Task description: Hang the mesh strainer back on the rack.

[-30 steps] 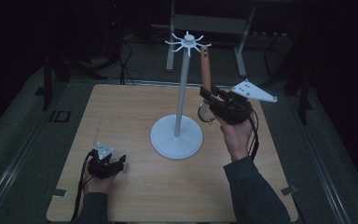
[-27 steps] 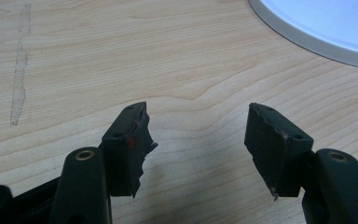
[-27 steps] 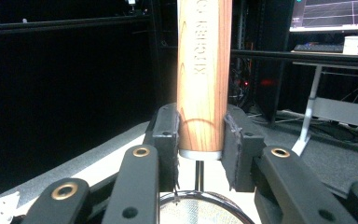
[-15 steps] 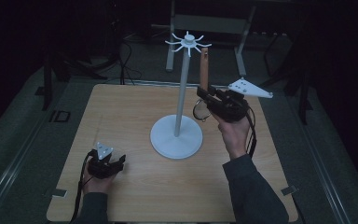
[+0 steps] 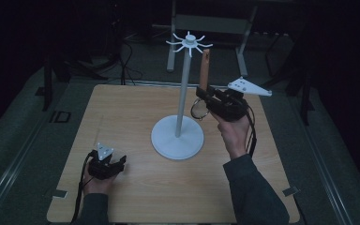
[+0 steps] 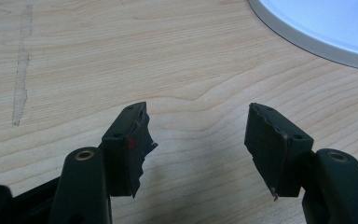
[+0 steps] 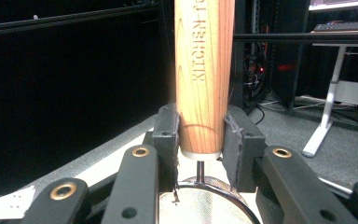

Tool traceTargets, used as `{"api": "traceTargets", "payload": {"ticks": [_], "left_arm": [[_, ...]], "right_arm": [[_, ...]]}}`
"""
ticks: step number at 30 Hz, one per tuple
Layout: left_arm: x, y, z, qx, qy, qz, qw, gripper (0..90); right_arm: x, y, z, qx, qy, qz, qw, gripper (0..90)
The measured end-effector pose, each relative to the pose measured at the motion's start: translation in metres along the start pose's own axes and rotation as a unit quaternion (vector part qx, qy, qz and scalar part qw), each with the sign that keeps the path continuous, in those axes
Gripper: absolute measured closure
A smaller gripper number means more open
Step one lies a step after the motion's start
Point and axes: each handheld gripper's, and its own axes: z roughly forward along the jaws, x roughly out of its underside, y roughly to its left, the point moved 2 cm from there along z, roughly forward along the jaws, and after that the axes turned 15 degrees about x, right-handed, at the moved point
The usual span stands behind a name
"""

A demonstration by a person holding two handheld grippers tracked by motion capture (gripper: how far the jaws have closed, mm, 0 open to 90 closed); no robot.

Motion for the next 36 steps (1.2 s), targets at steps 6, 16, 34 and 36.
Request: {"api": "traceTargets", "payload": {"ticks": [6,16,34,36], "left_arm": [[0.0,0.0,0.0,0.0,0.0,0.0,1.0,40.1],[0.0,0.0,0.0,0.0,0.0,0.0,1.0,40.1],[0.0,0.0,0.0,0.0,0.0,0.0,1.0,40.1],[0.0,0.0,0.0,0.0,0.0,-0.001,1.0,40.0]], "right_arm": [[-0.001,-0.001,0.001,0.001,-0.002,0.003,1.0,66.0],[-0.003,-0.001,0.002,0.019,-0.008,-0.008,0.9998,57.6],[-0.014,0.001,-0.003,0.058,-0.048,-0.008,0.9972,62.8],[-0.017,0.002,-0.003,0.056,-0.052,-0.012,0.997,68.3]]}}
